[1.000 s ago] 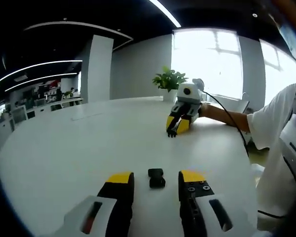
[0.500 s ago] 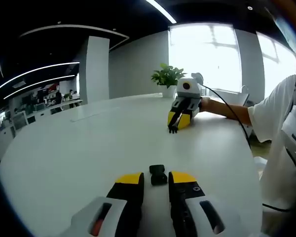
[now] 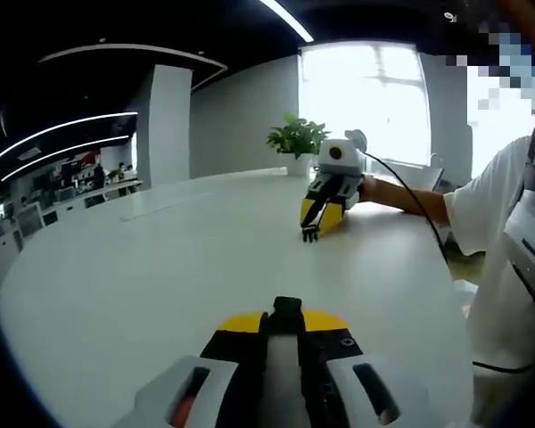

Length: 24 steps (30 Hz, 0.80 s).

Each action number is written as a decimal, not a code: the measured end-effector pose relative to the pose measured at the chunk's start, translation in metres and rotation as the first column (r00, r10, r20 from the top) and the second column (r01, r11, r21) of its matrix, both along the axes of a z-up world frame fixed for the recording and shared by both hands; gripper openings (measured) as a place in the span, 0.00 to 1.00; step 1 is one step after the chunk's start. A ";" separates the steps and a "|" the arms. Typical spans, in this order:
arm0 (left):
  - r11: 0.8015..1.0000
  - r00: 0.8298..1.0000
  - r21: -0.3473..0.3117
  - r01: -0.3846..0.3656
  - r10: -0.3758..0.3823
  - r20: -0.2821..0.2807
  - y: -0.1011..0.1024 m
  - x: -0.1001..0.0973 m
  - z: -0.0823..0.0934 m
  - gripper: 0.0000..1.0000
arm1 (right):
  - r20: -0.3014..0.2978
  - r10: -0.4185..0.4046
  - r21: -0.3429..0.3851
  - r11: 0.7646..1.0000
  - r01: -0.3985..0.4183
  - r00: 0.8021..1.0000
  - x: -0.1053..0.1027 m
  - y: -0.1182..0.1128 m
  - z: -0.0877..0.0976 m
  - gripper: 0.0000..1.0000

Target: Snap the two parts of the plastic buckle together until the buckle closes and remains connected.

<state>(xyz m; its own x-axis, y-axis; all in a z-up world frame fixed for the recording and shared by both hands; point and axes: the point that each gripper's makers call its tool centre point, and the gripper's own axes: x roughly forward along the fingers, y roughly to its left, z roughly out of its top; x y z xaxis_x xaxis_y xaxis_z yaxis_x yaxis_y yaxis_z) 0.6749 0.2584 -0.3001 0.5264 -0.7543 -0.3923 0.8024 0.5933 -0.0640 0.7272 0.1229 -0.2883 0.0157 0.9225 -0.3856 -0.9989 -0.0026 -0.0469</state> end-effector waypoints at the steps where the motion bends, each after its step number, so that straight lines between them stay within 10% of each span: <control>1: 1.000 1.000 -0.006 0.012 -0.012 -0.005 -0.001 0.000 0.001 0.12 | -0.002 -0.006 0.003 1.000 0.006 1.000 0.000 0.001 0.001 0.11; 6: 0.990 0.994 -0.118 0.083 -0.091 -0.065 -0.015 0.002 0.017 0.12 | -0.046 -0.068 0.021 0.997 0.069 0.997 0.006 0.000 0.002 0.11; 24: 0.993 0.992 0.003 0.118 -0.118 -0.049 -0.043 0.043 0.013 0.12 | -0.075 -0.226 0.041 0.973 0.229 0.971 0.021 0.006 0.005 0.11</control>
